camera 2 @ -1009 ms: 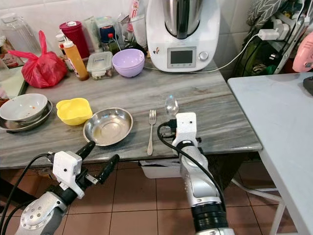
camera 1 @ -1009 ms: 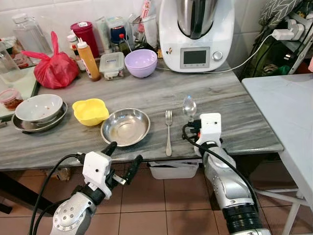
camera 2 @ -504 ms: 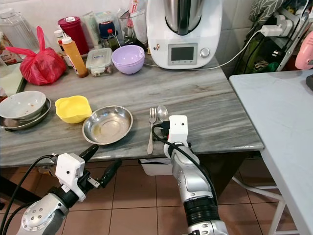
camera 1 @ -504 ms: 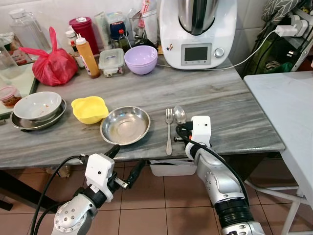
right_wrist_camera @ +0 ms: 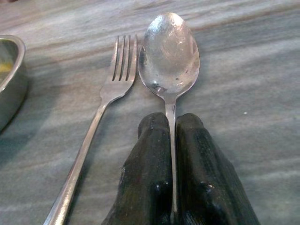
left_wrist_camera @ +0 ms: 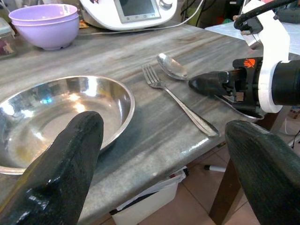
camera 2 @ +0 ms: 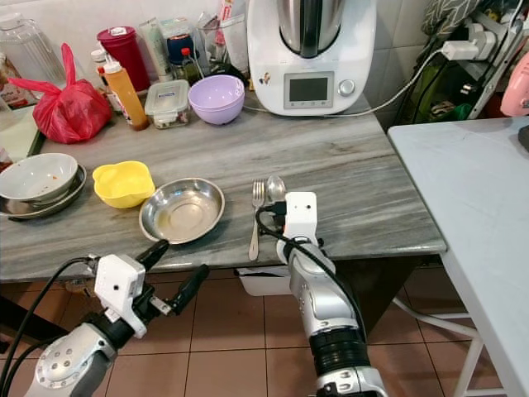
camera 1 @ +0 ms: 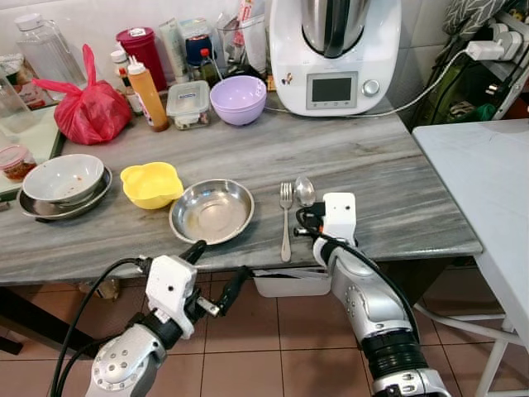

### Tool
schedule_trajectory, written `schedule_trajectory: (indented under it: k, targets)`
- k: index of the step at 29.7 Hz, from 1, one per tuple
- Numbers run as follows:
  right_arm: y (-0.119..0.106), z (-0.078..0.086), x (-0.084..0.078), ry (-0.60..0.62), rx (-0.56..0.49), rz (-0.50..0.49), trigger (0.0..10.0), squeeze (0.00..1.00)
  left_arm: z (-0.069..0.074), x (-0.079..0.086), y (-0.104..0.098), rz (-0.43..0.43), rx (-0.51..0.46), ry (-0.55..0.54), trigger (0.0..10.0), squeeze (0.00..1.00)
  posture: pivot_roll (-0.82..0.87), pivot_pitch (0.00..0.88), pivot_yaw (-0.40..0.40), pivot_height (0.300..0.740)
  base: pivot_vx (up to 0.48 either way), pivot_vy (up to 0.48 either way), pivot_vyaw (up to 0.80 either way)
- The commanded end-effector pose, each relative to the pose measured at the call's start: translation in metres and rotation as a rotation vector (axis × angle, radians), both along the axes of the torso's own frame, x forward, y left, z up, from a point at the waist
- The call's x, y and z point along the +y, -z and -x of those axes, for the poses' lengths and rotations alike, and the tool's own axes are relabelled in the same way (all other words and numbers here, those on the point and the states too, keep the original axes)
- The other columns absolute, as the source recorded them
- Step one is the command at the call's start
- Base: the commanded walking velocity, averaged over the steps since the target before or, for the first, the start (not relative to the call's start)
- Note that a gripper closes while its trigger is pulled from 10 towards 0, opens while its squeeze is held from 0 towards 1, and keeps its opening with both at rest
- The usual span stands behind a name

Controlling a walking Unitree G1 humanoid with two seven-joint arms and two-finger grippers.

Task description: Setting the table

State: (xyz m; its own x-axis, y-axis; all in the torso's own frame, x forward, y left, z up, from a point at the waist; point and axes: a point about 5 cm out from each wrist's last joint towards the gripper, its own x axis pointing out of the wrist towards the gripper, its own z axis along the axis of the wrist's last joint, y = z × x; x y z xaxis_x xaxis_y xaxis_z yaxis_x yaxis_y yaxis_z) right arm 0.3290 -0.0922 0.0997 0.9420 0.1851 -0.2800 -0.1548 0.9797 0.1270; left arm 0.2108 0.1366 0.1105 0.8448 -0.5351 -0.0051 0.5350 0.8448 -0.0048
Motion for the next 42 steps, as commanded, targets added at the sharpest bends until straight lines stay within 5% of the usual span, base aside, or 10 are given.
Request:
schedule_trajectory:
  k: [1, 8, 9, 10, 30, 42]
  targets:
    - [0.002, -0.002, 0.003, 0.003, 0.015, 0.002, 10.0, 0.0, -0.001, 0.003, -0.005, -0.017, -0.007, -0.006, 10.0, 0.0, -0.07, 0.08, 0.101, 0.74, 0.0, 0.0, 0.0]
    - [0.003, -0.002, 0.003, -0.001, 0.019, -0.003, 10.0, 0.0, 0.0, 0.003, -0.006, -0.019, -0.004, -0.008, 10.0, 0.0, -0.07, 0.077, 0.098, 0.74, 0.0, 0.0, 0.0]
    - [0.003, -0.003, 0.003, -0.005, 0.02, -0.007, 10.0, 0.82, 0.0, 0.002, -0.006, -0.02, -0.002, -0.008, 10.0, 0.0, -0.07, 0.077, 0.098, 0.74, 0.0, 0.0, 0.0]
    - [0.003, -0.003, 0.003, -0.005, 0.02, -0.008, 10.0, 0.95, 0.0, 0.002, -0.006, -0.02, -0.001, -0.008, 10.0, 0.0, -0.07, 0.076, 0.096, 0.74, 0.0, 0.0, 0.0]
    - [0.004, -0.004, 0.003, -0.027, 0.012, -0.018, 10.0, 1.0, -0.002, 0.003, -0.002, -0.027, 0.007, -0.013, 10.0, 0.0, -0.07, 0.063, 0.093, 0.74, 0.0, 0.0, 0.0]
    - [-0.047, -0.009, -0.006, -0.052, -0.273, 0.018, 10.0, 1.0, -0.006, 0.005, -0.003, -0.022, -0.016, -0.025, 10.0, 0.0, -0.08, 0.057, 0.096, 0.74, 0.0, 0.0, 0.0]
